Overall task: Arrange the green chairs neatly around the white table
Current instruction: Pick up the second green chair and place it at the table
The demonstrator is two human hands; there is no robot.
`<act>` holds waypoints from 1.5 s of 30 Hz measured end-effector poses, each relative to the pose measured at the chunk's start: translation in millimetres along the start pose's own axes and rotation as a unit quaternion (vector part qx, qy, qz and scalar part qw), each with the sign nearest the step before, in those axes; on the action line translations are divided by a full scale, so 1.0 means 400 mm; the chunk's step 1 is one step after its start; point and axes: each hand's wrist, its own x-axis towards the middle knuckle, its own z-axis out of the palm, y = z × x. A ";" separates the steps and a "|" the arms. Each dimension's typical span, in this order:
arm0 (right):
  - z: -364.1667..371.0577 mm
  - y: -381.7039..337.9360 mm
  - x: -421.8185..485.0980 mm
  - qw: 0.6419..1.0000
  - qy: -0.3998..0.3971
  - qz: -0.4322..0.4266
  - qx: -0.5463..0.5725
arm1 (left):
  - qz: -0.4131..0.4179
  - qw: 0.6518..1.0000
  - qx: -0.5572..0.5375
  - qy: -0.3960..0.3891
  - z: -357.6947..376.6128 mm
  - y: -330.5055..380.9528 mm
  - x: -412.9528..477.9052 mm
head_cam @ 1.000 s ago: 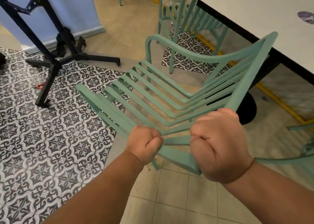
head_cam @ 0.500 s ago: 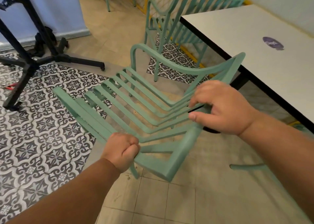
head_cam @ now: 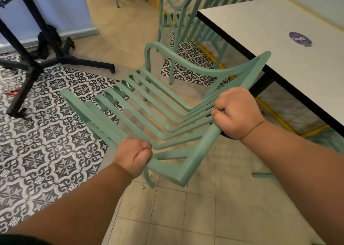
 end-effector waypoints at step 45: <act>-0.002 -0.123 -0.098 0.988 0.006 0.138 -0.072 | -0.248 0.947 0.141 -0.146 -0.188 0.445 -0.026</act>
